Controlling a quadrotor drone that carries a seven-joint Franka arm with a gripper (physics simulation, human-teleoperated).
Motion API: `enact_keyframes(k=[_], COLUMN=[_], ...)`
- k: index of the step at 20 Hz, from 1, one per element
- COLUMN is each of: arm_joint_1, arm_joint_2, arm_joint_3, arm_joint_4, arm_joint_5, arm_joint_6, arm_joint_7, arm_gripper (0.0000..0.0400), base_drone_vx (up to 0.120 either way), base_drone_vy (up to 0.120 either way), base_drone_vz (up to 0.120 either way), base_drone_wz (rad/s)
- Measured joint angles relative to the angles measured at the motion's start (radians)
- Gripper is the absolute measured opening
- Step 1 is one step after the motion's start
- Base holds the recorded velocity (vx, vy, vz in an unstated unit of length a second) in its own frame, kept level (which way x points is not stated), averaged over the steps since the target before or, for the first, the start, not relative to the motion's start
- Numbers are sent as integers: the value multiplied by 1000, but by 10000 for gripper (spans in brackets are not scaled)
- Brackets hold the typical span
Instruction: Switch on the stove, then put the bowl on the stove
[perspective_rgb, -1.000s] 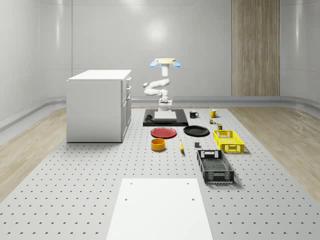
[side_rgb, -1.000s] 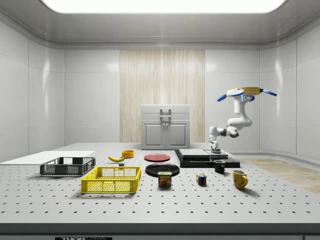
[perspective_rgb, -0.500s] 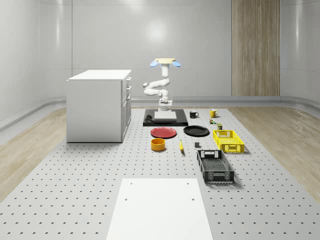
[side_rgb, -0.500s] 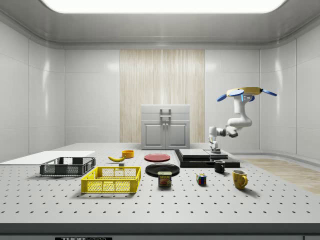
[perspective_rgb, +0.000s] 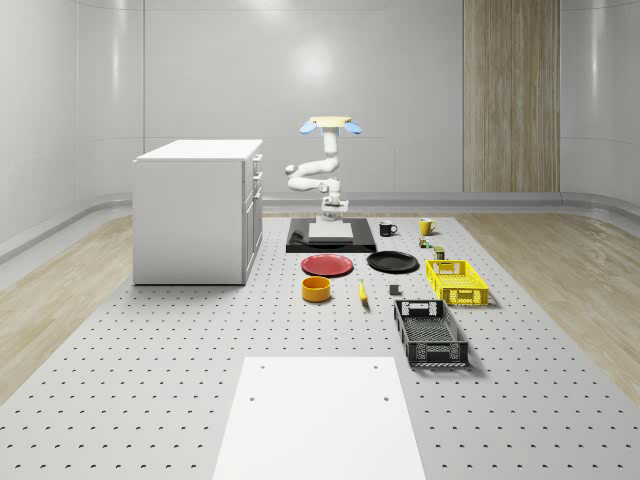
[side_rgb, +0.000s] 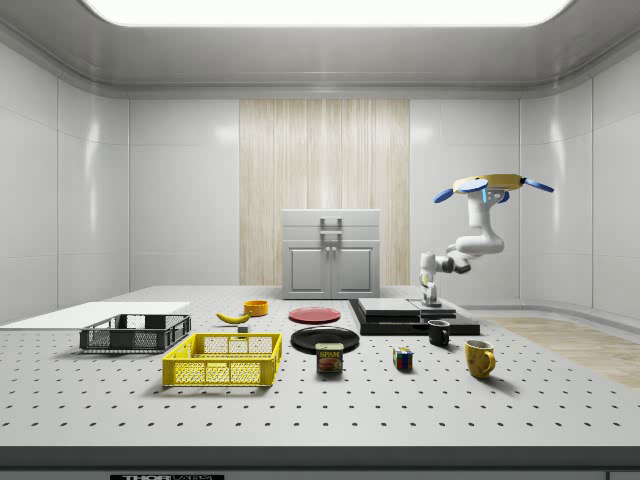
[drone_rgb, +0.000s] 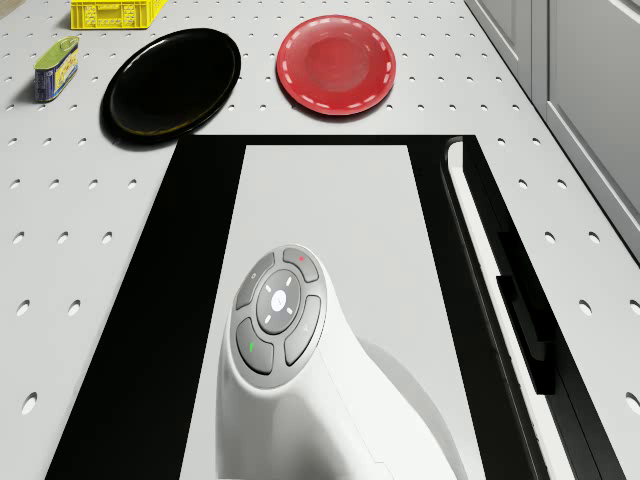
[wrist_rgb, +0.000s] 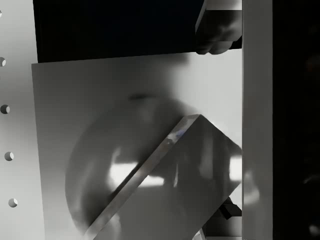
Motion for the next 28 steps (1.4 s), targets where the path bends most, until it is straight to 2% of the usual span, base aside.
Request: enact_keyframes(k=[11, 20, 28], arm_joint_1=[-6, -56, -75], arm_joint_2=[-8, 8, -4], arm_joint_3=[5, 61, 96], arm_joint_4=[18, 117, 189], arm_joint_5=[12, 55, 91], arm_joint_6=[24, 33, 57], arm_joint_7=[-59, -116, -169], arm_gripper=[400, 400, 400], base_drone_vx=[0, 0, 20], base_drone_vy=[0, 0, 0], base_drone_vz=[0, 0, 120], base_drone_wz=[0, 0, 0])
